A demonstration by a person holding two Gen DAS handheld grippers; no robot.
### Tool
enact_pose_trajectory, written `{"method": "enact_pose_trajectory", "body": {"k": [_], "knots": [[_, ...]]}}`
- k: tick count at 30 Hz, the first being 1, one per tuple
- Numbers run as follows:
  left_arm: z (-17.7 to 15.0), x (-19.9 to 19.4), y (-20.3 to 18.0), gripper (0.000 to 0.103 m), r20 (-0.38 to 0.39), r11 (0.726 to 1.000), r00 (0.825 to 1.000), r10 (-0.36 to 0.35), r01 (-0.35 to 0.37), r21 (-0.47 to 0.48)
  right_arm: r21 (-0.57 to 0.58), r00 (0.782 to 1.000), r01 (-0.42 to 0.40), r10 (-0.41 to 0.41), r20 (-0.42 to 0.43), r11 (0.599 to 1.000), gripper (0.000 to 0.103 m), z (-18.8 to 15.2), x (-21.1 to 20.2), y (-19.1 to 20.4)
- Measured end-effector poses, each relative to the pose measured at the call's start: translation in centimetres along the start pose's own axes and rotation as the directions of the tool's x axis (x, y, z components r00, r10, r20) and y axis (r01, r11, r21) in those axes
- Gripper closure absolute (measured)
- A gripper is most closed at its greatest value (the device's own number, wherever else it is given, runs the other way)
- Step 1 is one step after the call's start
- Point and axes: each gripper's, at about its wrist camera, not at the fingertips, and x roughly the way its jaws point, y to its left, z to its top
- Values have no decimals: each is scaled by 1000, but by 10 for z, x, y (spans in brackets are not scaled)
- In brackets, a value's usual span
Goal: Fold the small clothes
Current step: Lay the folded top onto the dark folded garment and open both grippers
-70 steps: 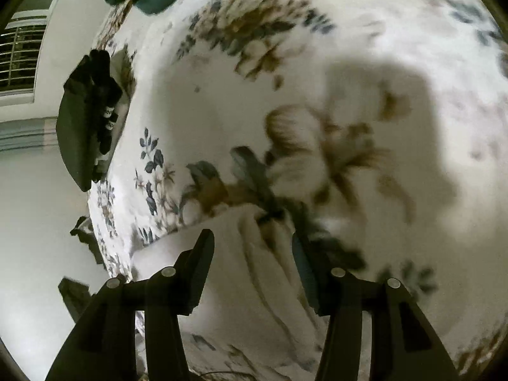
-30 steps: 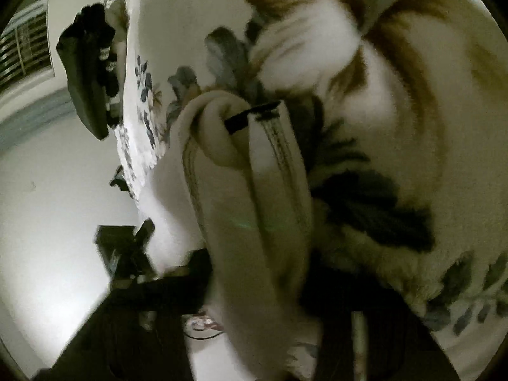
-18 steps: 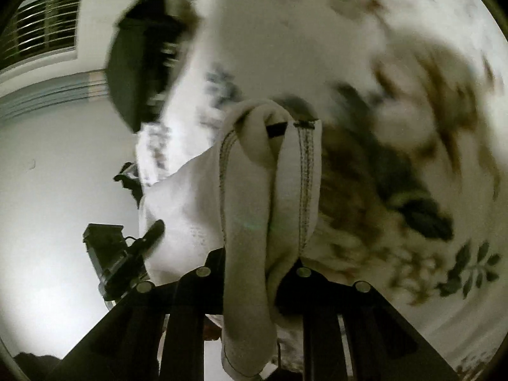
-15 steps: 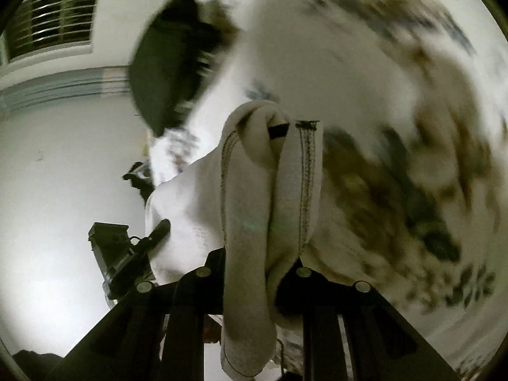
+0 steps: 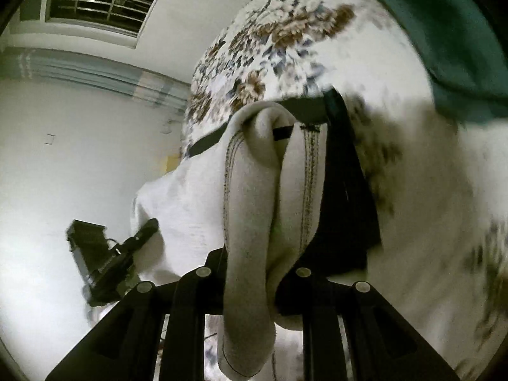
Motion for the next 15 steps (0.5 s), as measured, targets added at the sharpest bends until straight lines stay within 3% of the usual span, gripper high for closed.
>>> {"method": "enact_pose_trajectory", "body": {"k": [2,5,7,8,9,10,11,12,13,14,15], "knots": [[10,24,9,86,-38,995,995,91,-90,32,-15,998,54,-54,-12,998,83,14,23,6],[12,56,20,82,-107,976,973,204,-194,94,-40,987,157,-158,-25,987,81,17,40,5],[10,58,22,73,-95,966,966,241,-229,116,-62,970,239,-241,-21,969,75,13,45,9],[10,55,20,61,-80,960,961,264,-254,119,-67,962,271,-272,-12,960,72,7,43,11],[11,50,20,57,-57,954,957,284,-275,122,-78,949,315,-316,-3,946,66,5,40,13],[12,44,19,57,-29,950,956,291,-286,123,-98,927,375,-376,17,922,55,3,38,17],[12,41,19,49,-12,947,954,300,-296,123,-125,894,448,-445,48,885,47,0,35,22],[12,37,17,31,0,942,950,313,-311,126,-143,864,503,-498,70,853,43,-4,33,26],[12,34,15,19,10,935,944,330,-329,132,-163,834,552,-546,87,818,36,-8,32,30],[9,30,11,1,21,928,938,346,-345,142,-186,796,605,-597,104,774,26,-14,31,35],[7,26,7,0,32,921,934,357,-357,153,-197,763,646,-635,125,738,19,-20,29,38]]}}
